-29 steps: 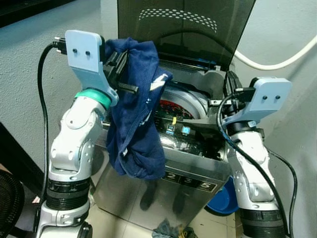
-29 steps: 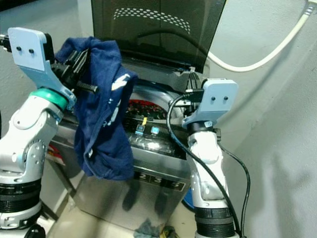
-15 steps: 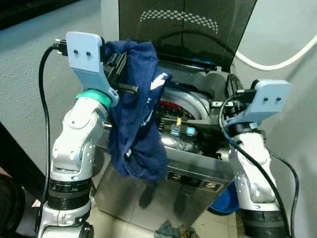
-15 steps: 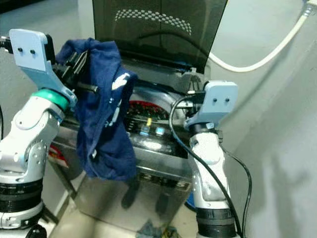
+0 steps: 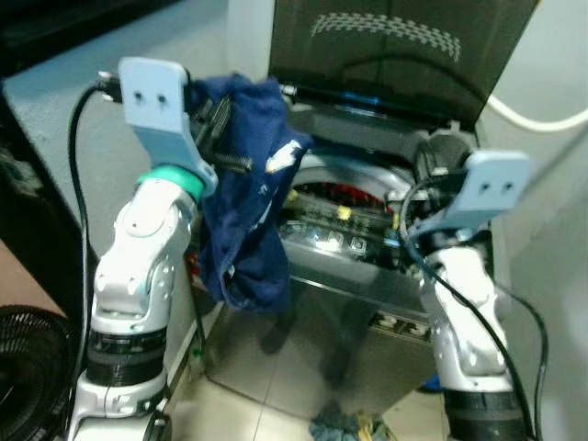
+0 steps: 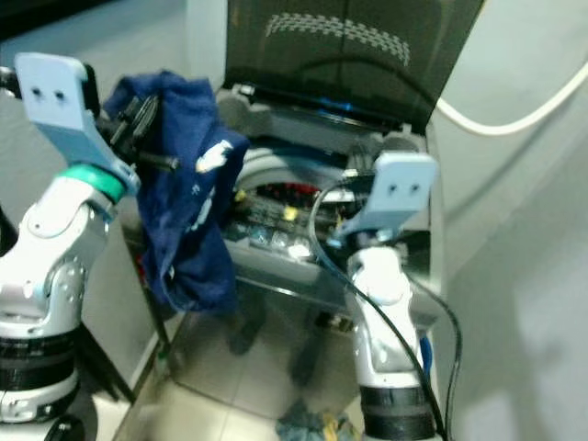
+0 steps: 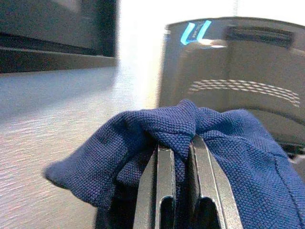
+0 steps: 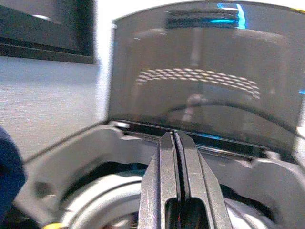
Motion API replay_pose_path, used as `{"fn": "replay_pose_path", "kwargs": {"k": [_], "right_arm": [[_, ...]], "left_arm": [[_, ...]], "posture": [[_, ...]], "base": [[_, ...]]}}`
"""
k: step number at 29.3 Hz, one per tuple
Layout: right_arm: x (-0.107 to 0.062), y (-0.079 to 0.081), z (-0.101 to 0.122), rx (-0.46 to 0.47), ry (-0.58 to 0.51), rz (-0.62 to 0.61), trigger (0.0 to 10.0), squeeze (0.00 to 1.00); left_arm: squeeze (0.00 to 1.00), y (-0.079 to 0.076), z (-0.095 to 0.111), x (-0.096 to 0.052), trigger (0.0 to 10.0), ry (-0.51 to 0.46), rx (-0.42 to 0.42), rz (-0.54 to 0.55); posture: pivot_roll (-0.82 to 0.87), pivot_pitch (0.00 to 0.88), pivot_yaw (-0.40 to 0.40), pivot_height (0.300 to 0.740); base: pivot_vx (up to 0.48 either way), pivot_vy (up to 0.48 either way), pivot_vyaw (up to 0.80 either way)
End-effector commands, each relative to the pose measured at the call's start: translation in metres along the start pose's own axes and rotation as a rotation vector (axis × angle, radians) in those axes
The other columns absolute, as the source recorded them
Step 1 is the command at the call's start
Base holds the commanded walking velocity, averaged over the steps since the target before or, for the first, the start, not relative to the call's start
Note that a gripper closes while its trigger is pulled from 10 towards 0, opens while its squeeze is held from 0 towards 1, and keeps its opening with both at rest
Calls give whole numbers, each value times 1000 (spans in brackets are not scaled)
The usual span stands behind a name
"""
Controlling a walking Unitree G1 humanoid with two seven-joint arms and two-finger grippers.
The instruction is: Clothes washing
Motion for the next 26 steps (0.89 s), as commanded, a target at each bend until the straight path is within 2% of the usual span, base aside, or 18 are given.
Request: {"fn": "replay_pose_path", "kwargs": {"k": [1, 7, 10, 16, 17, 18, 20, 22, 23, 25, 26], "right_arm": [[-2, -7, -2, -9, 8, -18, 10000, 0], [-2, -7, -2, -12, 10, -18, 10000, 0], [-2, -6, -1, -34, 8, -14, 10000, 0], [-2, -8, 0, -84, 2, -21, 10000, 0], [0, -11, 2, -99, 0, -37, 10000, 0], [0, -11, 2, -99, 0, -37, 10000, 0], [4, -17, 5, -115, -4, -62, 10000, 0], [4, -17, 5, -115, -4, -62, 10000, 0], [5, -23, 4, -127, 10, -93, 10000, 0], [5, -23, 4, -127, 10, -93, 10000, 0], [4, -26, 3, -132, 19, -106, 10000, 0]], "left_arm": [[0, -6, -4, 1, 10000, 16, -10, -15], [0, -6, -8, 2, 10000, 30, -7, -14], [0, -6, -9, 6, 10000, 39, 25, -32], [0, -16, -8, 11, 10000, 28, 83, -129], [0, -22, -8, 19, 10000, 22, 100, -182], [0, -22, -8, 19, 10000, 22, 100, -182], [0, -37, -4, 38, 10000, 4, 118, -274], [0, -37, -4, 38, 10000, 4, 118, -274], [0, -72, 3, 47, 10000, -9, 97, -459], [0, -72, 3, 47, 10000, -9, 97, -459], [0, -87, 5, 46, 10000, -14, 88, -538]], "posture": [[79, 11, -5, 740], [76, 15, -4, 740], [74, 17, -2, 740], [71, 21, 2, 740], [65, 26, 6, 740], [65, 26, 6, 740], [55, 27, 10, 740], [55, 27, 10, 740], [37, 26, 21, 740], [37, 26, 21, 740], [37, 26, 21, 740]], "base": [[0, 0, 0], [0, 0, 0], [0, 0, 0], [0, 0, 0], [0, 0, 0], [0, 0, 0], [0, 0, 0], [0, 0, 0], [0, 0, 0], [0, 0, 0], [0, 0, 0]]}}
Point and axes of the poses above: a point about 5 cm out from each wrist's last joint towards the gripper, its own x axis pointing out of the wrist towards the gripper, its own z axis along the axis of the wrist's last joint, y = z × x, the point moved 6 cm from there along x, pointing out of the wrist towards the gripper, and after that the axes turned 1 degree about x, right-handed, at the moved point
